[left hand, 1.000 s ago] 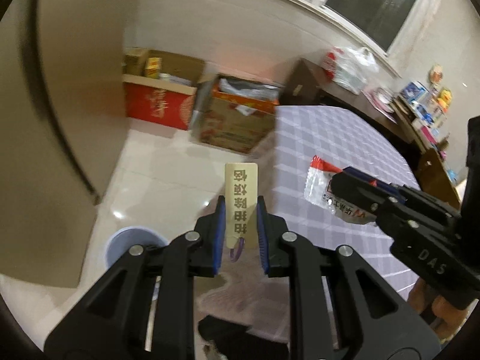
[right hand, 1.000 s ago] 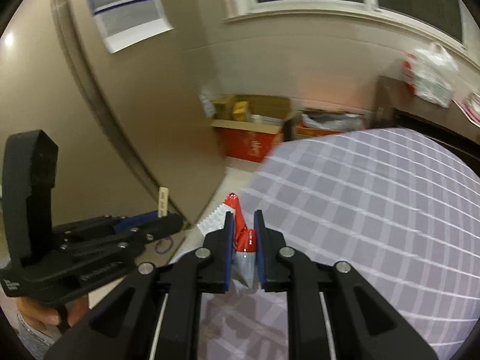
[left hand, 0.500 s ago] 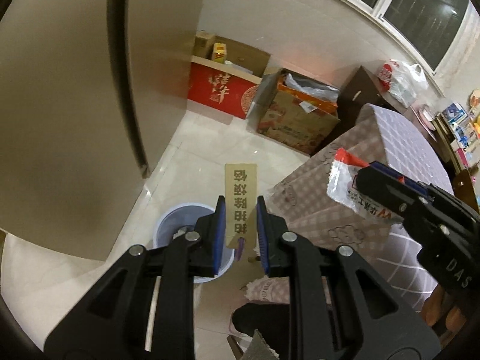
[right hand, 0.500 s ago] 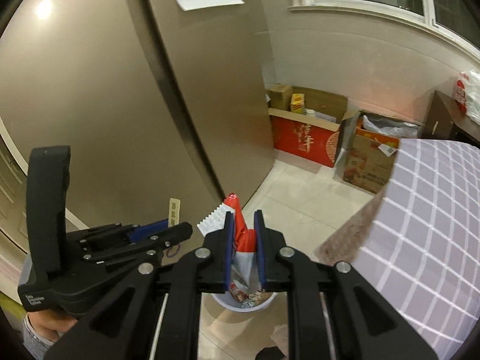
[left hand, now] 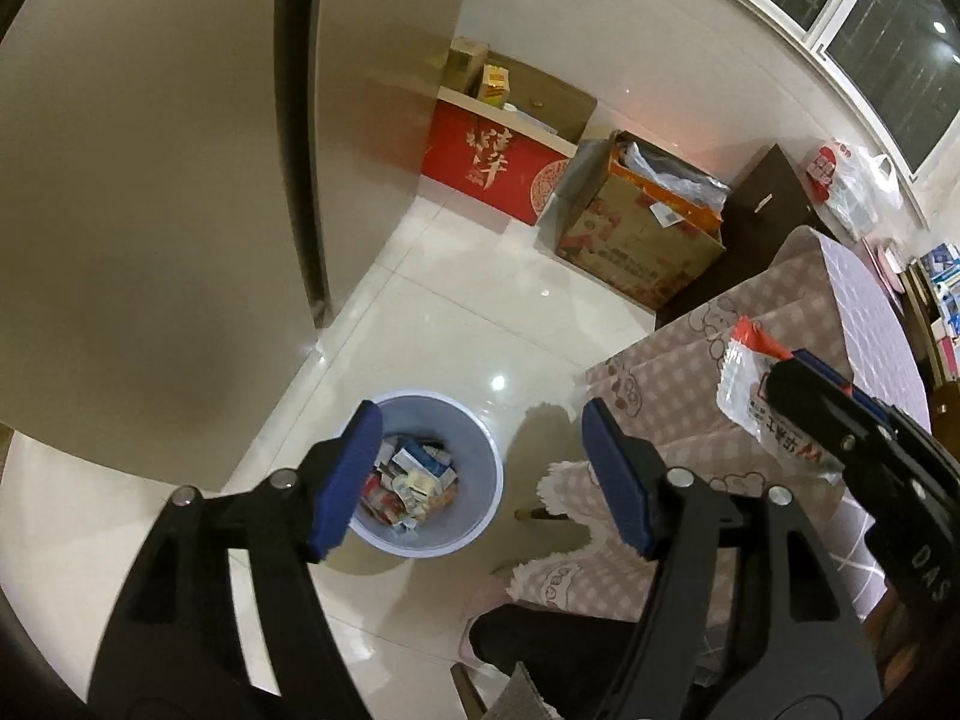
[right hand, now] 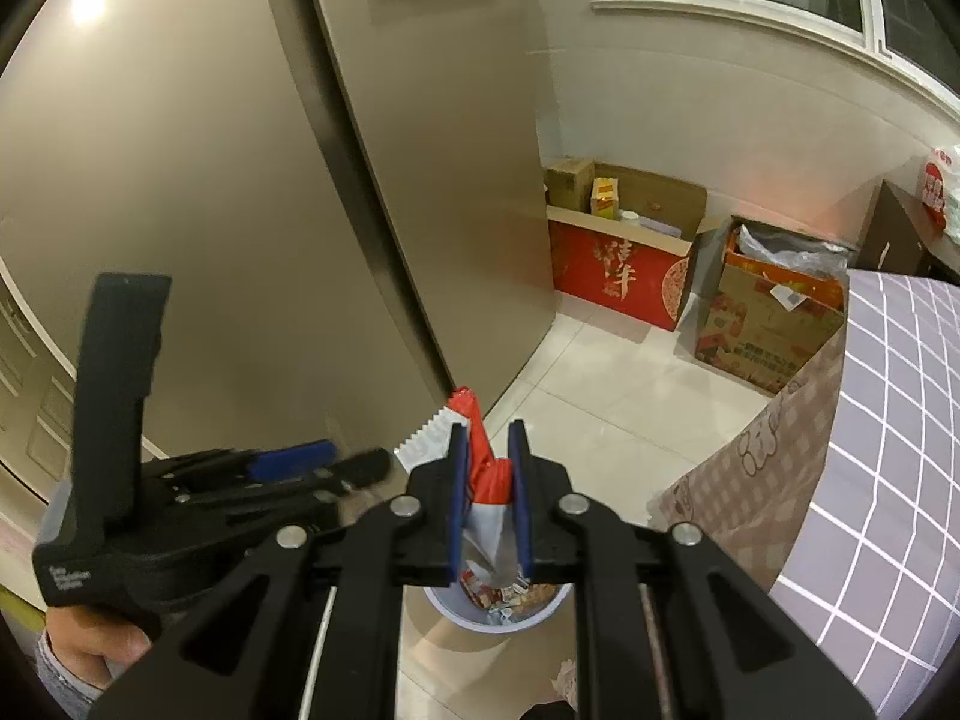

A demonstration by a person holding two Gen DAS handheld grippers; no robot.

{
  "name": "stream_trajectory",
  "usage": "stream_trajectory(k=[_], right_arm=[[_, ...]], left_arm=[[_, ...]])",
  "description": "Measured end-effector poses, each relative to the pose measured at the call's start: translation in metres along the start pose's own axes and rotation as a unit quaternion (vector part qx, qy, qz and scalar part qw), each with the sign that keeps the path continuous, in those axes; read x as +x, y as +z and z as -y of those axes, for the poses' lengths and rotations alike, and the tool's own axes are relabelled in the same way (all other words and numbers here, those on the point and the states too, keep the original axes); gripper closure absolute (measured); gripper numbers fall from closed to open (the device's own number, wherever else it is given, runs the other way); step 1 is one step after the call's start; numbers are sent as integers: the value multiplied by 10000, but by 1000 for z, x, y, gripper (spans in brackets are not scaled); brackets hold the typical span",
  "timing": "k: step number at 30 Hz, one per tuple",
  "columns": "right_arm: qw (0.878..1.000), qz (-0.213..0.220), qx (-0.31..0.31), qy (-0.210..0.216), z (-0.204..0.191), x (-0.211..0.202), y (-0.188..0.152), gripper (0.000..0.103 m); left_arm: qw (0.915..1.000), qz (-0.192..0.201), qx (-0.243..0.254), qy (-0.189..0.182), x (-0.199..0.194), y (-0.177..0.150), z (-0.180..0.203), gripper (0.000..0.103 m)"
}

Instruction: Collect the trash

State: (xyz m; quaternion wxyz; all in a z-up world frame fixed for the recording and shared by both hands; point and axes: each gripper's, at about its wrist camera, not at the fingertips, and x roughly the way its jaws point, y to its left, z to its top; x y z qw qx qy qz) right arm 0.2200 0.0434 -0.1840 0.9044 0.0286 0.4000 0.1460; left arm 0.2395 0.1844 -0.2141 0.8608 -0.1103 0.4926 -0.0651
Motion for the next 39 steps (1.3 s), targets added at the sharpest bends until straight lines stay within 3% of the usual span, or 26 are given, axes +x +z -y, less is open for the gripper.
stream_trajectory(k=[23,25,26,27,31,39], right_arm=[[9994,-118,95,320,2,25,5,87],[9992,-92,214,330,5,26,7,71],[9987,-80,309,409,7,27,8,58],[9982,-66,367,460,8,26,8,53],[9988,-98,320,364,8,20,8,53],[9991,88,407,65,20,-36,3,37]], left_arm=[[9995,142,-250,151,-13,0,-19,35],[9995,137,-252,136,-13,1,-20,35],[9995,138,-253,143,-13,1,-20,35],[9995,138,-245,145,-13,1,-20,35],[9994,229,-152,190,-21,1,-14,35],[9987,457,88,226,-64,-1,24,29]])
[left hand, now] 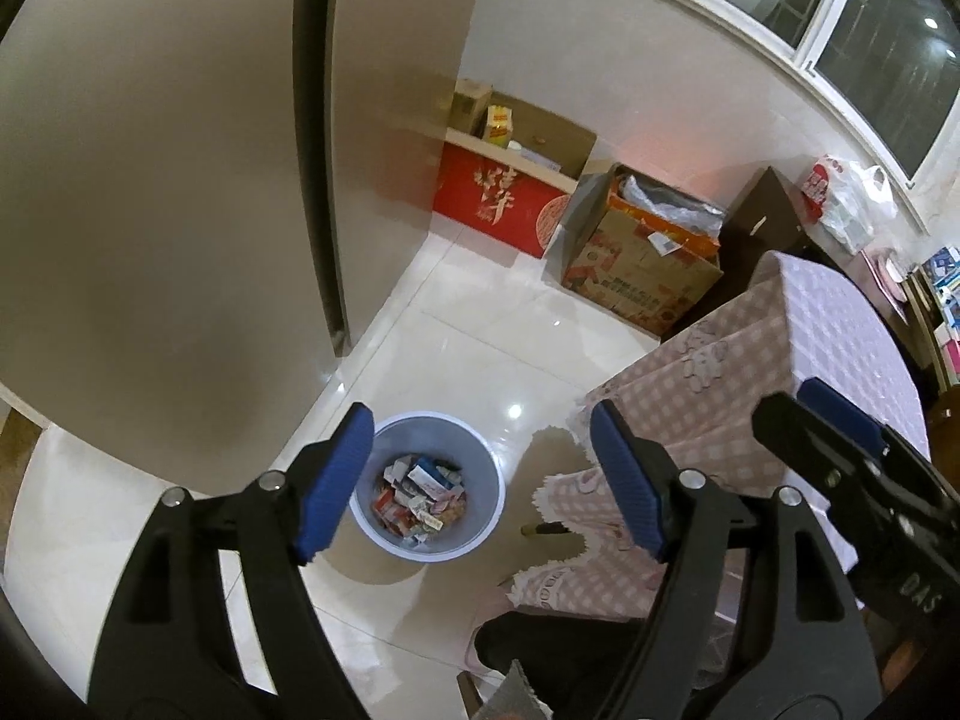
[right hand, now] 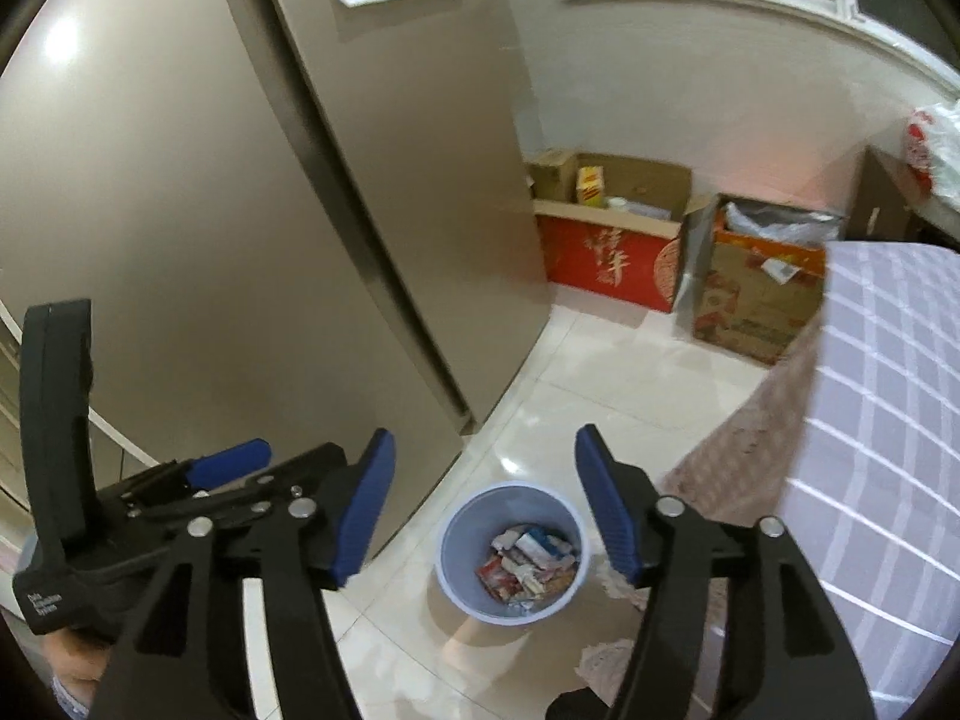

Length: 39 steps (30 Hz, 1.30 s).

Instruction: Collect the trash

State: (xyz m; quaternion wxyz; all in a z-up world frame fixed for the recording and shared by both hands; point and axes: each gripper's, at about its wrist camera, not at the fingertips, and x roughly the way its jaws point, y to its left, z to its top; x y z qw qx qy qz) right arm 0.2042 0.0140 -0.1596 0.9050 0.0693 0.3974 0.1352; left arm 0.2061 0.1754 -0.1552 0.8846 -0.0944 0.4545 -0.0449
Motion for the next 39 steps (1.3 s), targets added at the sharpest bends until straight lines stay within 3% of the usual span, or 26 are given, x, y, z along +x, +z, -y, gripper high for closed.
stream_trajectory(k=[5,12,22,30,39], right_arm=[[9993,200,-83,-297,7,-53,-6,27],[9946,629,-227,-795,11,-139,-16,18],[9827,1352,-315,-1228,5,-242,-33,12],[9733,1761,-219,-1457,4,-296,-41,10],[9652,2086,-207,-1561,3,-332,-51,10]], left_arm=[[9997,115,174,99,-43,-5,29,26],[9984,497,208,-195,-109,-13,58,18],[9907,1158,643,-303,-182,-38,104,16],[9801,1730,912,-342,-231,-52,131,15],[9722,2033,1120,-300,-256,-60,146,15]])
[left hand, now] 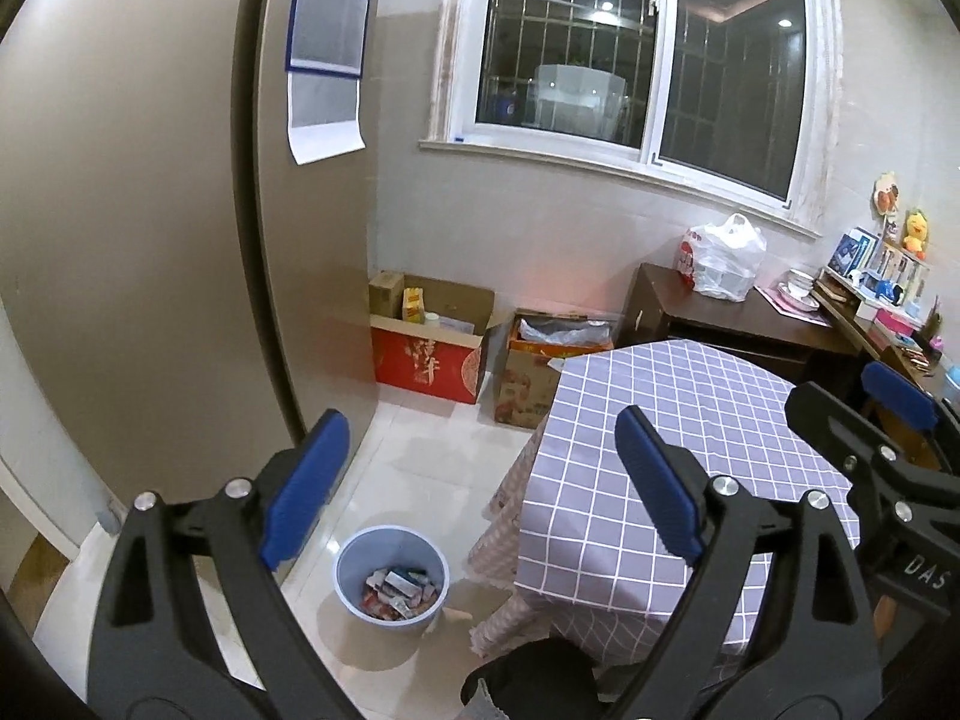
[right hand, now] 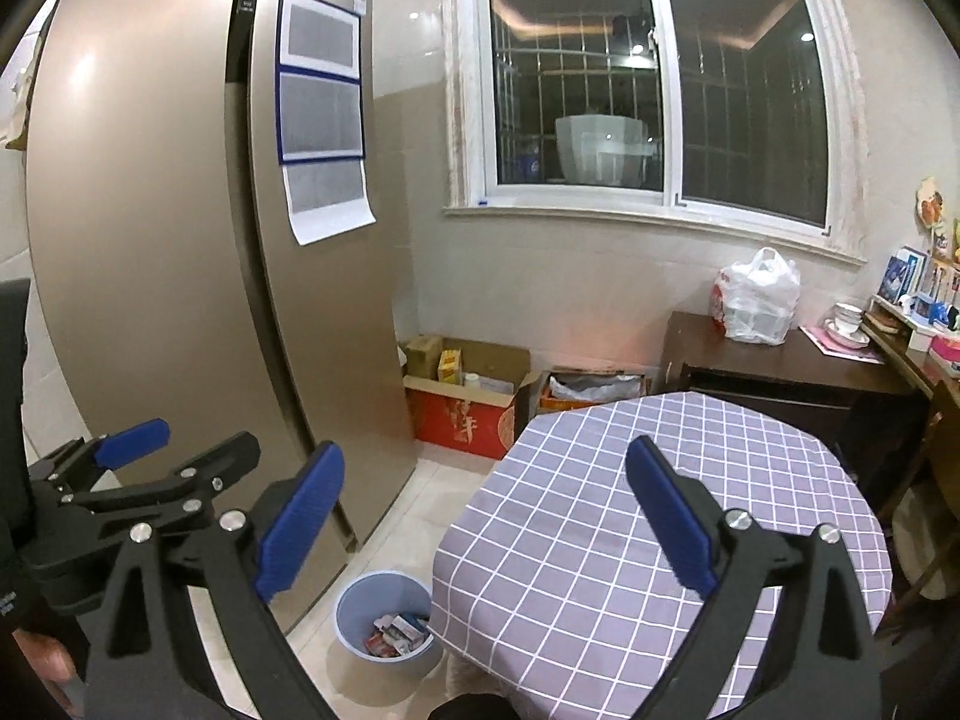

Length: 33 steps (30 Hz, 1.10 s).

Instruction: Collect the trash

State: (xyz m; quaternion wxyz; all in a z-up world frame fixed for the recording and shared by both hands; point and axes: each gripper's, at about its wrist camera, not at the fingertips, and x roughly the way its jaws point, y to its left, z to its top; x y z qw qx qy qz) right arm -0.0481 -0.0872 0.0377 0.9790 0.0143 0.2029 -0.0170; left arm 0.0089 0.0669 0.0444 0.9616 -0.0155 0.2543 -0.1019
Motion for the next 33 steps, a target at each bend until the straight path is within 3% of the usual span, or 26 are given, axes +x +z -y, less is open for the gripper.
stream_trajectory(k=[33], right_arm=[[9999,92,118,35,16,1,4,10]], left_arm=[[9996,53,272,66,3,3,26,15]])
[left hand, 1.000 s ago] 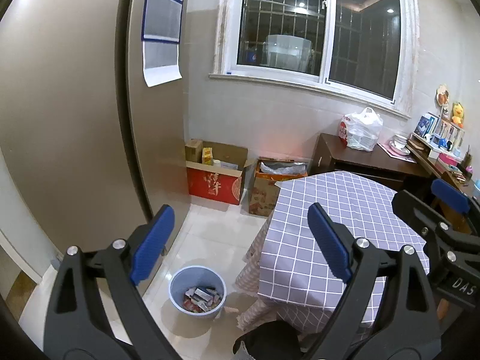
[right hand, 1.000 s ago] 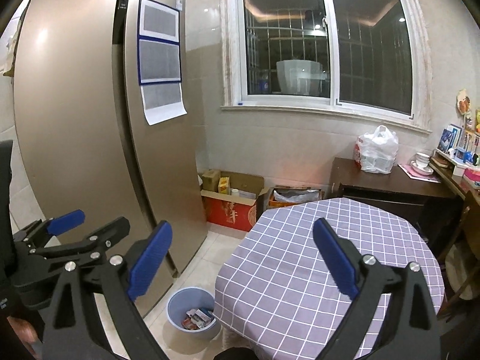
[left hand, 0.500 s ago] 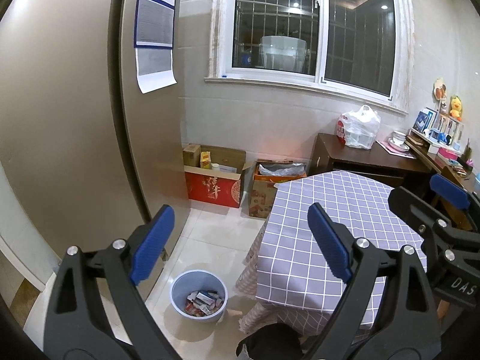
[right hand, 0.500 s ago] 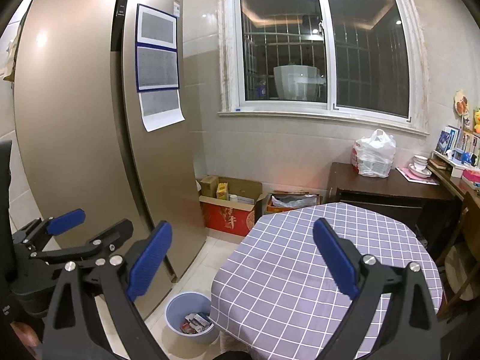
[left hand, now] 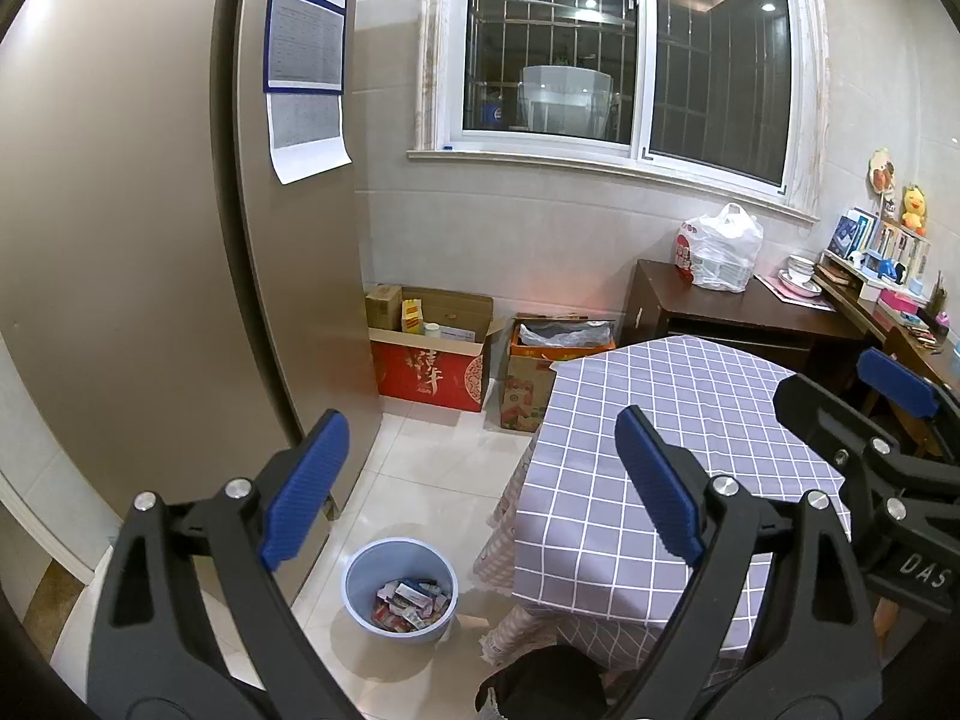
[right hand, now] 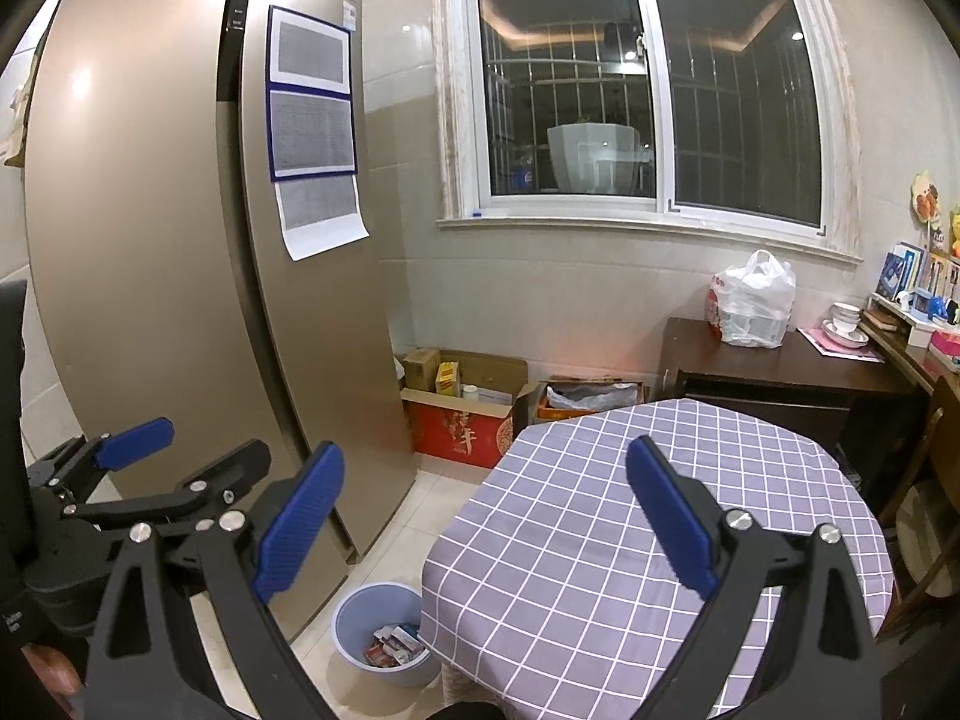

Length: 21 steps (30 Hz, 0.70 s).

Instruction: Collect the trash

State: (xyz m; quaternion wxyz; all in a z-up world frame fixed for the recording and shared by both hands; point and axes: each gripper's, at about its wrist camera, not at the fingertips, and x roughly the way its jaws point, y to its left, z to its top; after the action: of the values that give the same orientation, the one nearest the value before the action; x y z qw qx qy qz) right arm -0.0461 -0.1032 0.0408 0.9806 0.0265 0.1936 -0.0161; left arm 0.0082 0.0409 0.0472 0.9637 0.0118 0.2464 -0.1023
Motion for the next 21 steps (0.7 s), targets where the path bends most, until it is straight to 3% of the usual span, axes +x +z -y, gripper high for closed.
stream_trajectory(k=[21], right_arm=[[10000,-13,33,49,1,4,-2,10]], left_arm=[[10000,11,10,19,2,0,-3,15]])
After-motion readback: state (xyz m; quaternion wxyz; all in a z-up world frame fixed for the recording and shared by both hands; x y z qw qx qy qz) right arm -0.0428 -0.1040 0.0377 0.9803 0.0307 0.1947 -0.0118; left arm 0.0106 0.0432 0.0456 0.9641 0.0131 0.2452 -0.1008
